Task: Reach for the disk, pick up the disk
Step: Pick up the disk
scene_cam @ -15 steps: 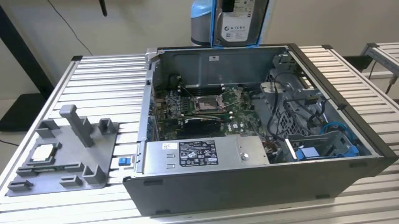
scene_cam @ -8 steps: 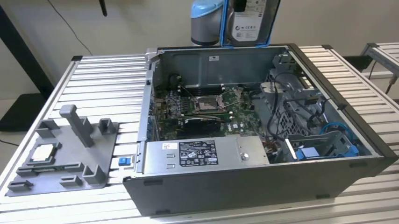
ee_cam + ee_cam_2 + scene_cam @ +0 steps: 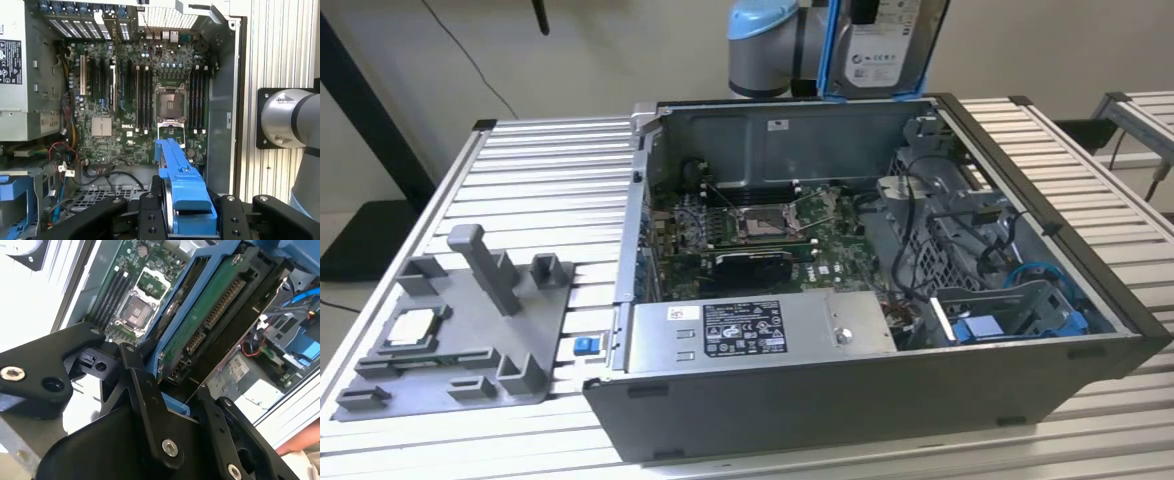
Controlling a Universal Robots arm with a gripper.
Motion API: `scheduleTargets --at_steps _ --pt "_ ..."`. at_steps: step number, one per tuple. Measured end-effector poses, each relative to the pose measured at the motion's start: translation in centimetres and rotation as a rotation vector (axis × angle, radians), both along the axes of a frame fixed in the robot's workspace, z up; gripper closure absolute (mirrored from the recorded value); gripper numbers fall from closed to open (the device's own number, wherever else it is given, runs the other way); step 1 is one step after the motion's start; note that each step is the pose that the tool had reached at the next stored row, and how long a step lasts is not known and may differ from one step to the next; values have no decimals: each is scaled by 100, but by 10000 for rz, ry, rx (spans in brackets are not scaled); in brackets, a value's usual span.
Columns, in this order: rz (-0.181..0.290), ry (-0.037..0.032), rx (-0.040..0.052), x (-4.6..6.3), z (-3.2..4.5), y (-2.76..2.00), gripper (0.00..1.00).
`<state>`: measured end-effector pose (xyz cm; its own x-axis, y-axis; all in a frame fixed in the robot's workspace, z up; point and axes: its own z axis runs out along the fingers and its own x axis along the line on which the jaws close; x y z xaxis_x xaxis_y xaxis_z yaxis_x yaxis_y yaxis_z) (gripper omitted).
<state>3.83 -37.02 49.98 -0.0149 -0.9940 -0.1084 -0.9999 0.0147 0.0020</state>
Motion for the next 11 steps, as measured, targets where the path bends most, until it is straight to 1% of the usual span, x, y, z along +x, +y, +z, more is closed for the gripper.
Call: scheduleTargets --at_steps 11 --pt "12 0 0 392 0 0 100"
